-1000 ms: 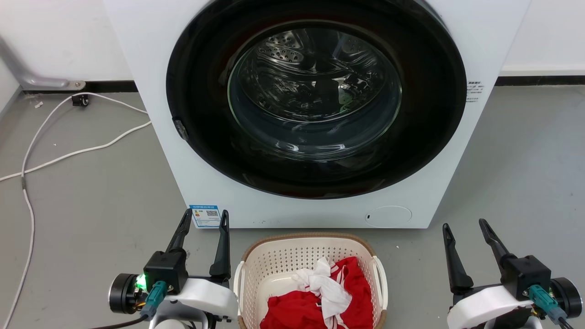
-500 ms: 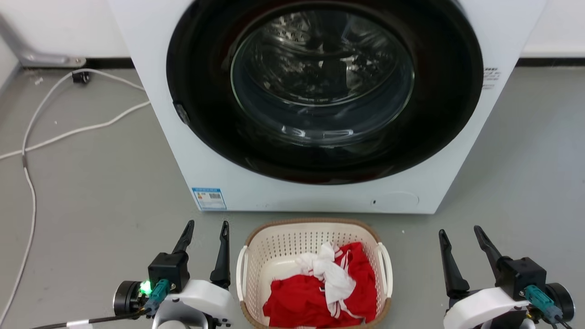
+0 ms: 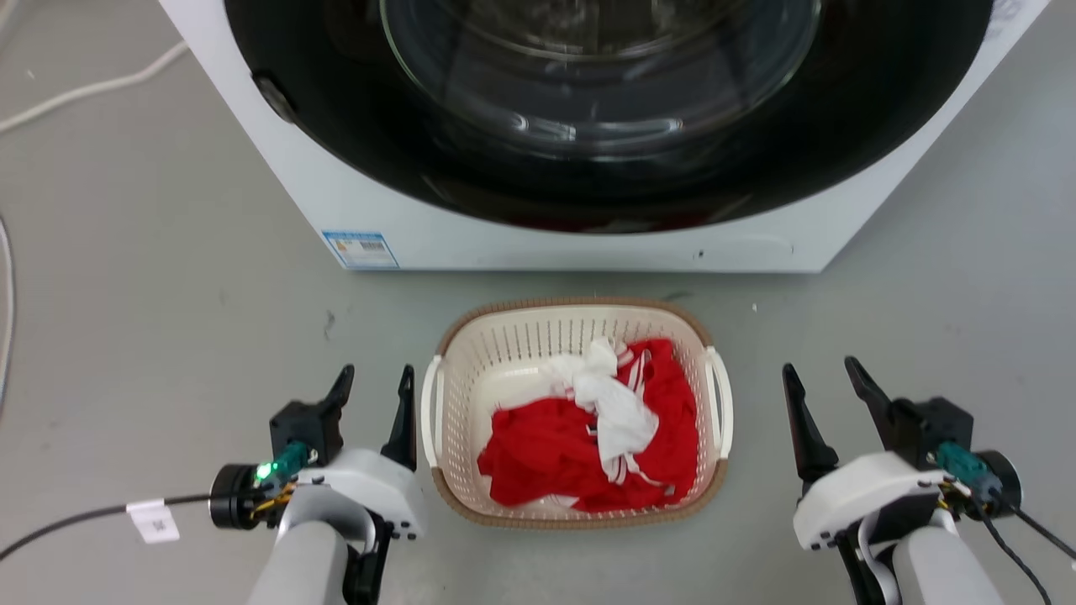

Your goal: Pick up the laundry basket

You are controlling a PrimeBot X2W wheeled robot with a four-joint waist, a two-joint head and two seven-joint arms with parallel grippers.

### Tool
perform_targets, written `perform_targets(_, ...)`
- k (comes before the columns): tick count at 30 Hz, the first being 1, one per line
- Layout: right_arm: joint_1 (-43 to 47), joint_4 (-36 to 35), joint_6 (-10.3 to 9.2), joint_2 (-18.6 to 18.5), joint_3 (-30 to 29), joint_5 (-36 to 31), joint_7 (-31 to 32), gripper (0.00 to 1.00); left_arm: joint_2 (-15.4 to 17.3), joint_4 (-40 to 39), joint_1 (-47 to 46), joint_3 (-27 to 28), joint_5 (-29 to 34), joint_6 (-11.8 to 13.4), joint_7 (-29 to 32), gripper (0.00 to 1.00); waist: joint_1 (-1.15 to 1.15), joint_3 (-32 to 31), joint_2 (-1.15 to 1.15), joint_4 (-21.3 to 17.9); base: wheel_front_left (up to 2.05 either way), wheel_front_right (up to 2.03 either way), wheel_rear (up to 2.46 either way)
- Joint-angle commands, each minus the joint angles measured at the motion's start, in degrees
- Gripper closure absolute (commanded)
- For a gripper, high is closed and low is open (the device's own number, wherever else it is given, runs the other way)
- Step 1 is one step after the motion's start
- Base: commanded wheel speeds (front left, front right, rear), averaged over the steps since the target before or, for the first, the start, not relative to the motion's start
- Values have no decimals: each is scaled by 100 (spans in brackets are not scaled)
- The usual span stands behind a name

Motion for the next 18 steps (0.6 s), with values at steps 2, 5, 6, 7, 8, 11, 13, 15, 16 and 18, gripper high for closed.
perform_targets(2, -259, 161, -2, 9, 35, 58, -19, 0, 33, 152, -224, 46, -46, -43, -14, 0, 0, 484, 0, -87, 0, 0, 0)
perform_targets(5, -626, 480, -2, 9, 111, 175, -95, 0, 95, 528, -582, 100, -101, -121, -15, 0, 0, 823, 0, -149, 0, 0, 0)
perform_targets(6, -740, 599, -2, 9, 146, 208, -111, 0, 112, 685, -702, 116, -124, -155, -15, 0, 0, 924, 0, -168, 0, 0, 0)
perform_targets(7, -856, 733, -2, 8, 177, 246, -123, 0, 141, 869, -823, 109, -143, -182, -15, 0, 0, 1013, 0, -187, 0, 0, 0)
perform_targets(8, -971, 862, -2, 8, 215, 281, -138, 0, 163, 1023, -951, 109, -168, -202, -15, 0, 0, 1105, 0, -206, 0, 0, 0)
perform_targets(11, -1490, 1446, -2, 8, 373, 464, -149, 0, 264, 1699, -1479, 45, -279, -303, 22, 0, 0, 1444, 0, -282, 0, 0, 0)
perform_targets(13, -1729, 1766, -2, 9, 488, 546, -134, 0, 317, 1992, -1723, 4, -346, -341, 73, 0, 0, 1592, 0, -318, 0, 0, 0)
perform_targets(15, -2005, 2068, -3, 6, 579, 660, -118, 0, 373, 2269, -1955, -45, -421, -365, 183, 0, 0, 1742, 0, -357, 0, 0, 0)
perform_targets(16, -2136, 2235, -2, 8, 635, 717, -78, 0, 401, 2388, -2079, -73, -454, -374, 227, 0, 0, 1809, 0, -374, 0, 0, 0)
perform_targets(18, -2411, 2556, -3, 7, 731, 873, -10, 0, 451, 2608, -2322, -125, -536, -384, 370, 0, 0, 1952, 0, -397, 0, 0, 0)
